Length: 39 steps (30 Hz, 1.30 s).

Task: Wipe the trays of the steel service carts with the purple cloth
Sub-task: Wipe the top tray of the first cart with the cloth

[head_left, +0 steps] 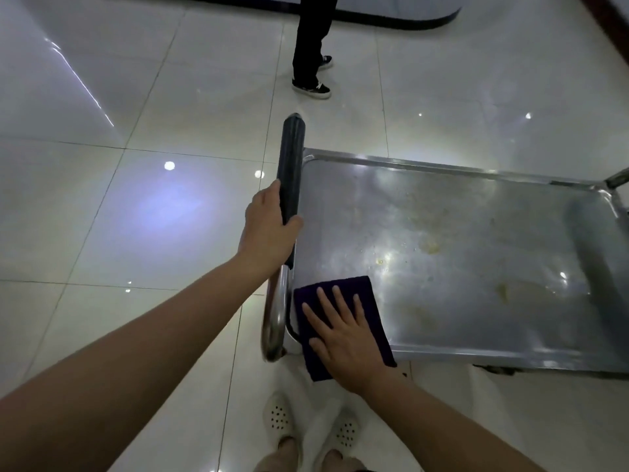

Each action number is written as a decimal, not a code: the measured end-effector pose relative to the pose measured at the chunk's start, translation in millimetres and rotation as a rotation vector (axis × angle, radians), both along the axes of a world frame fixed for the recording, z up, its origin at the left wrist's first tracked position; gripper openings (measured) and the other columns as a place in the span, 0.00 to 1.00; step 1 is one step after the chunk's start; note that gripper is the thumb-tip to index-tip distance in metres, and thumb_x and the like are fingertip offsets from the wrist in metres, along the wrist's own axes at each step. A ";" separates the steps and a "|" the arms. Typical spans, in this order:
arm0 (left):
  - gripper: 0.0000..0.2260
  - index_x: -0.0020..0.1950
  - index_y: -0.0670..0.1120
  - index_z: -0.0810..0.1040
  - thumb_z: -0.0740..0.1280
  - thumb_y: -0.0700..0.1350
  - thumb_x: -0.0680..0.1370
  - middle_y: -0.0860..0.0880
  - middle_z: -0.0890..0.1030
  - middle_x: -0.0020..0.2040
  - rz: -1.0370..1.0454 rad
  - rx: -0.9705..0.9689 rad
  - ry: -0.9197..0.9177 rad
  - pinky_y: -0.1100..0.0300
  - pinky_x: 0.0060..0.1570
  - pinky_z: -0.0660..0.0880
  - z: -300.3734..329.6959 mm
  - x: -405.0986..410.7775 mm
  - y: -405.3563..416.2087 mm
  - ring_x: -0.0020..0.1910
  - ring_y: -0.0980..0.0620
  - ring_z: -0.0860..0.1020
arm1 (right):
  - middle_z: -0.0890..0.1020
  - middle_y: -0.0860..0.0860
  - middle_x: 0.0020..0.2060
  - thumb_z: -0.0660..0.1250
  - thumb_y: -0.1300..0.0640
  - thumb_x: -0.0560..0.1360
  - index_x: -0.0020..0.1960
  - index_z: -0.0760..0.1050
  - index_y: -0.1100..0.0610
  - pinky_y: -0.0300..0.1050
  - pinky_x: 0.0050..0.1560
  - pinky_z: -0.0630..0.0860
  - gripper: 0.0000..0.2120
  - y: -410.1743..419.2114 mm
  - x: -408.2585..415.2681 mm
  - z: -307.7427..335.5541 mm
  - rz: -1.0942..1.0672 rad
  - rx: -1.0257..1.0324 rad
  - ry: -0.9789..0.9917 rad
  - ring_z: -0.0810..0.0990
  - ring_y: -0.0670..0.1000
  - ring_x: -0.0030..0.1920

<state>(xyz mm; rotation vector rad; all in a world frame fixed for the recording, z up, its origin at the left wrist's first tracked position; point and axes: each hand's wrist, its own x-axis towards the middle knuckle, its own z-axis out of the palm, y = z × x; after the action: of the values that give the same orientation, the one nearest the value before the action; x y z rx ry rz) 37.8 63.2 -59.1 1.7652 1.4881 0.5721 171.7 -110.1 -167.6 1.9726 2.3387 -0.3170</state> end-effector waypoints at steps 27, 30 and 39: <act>0.34 0.78 0.56 0.47 0.63 0.45 0.79 0.54 0.59 0.76 0.120 0.004 0.168 0.55 0.66 0.69 -10.2 25.4 8.0 0.71 0.53 0.64 | 0.42 0.49 0.78 0.37 0.37 0.79 0.76 0.35 0.43 0.61 0.73 0.33 0.28 233.4 62.9 -9.7 0.170 -0.054 -0.053 0.35 0.55 0.77; 0.34 0.78 0.57 0.47 0.64 0.46 0.79 0.56 0.59 0.76 0.150 0.017 0.208 0.63 0.62 0.67 -9.1 27.4 7.2 0.70 0.55 0.65 | 0.42 0.50 0.78 0.39 0.39 0.79 0.78 0.38 0.45 0.61 0.74 0.34 0.29 266.7 71.6 -8.8 0.179 -0.045 -0.036 0.37 0.55 0.77; 0.32 0.77 0.59 0.46 0.62 0.49 0.79 0.59 0.60 0.75 0.184 0.015 0.310 0.65 0.53 0.67 -7.6 30.2 7.6 0.67 0.56 0.65 | 0.43 0.50 0.78 0.42 0.40 0.81 0.78 0.40 0.46 0.61 0.74 0.35 0.29 315.7 92.8 -6.9 0.192 -0.014 -0.034 0.38 0.55 0.77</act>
<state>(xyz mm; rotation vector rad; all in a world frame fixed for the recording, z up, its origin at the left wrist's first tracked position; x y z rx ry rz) 68.0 70.8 -66.7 1.8000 1.8774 0.4125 264.4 205.6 -174.5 1.7152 2.4716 -0.2837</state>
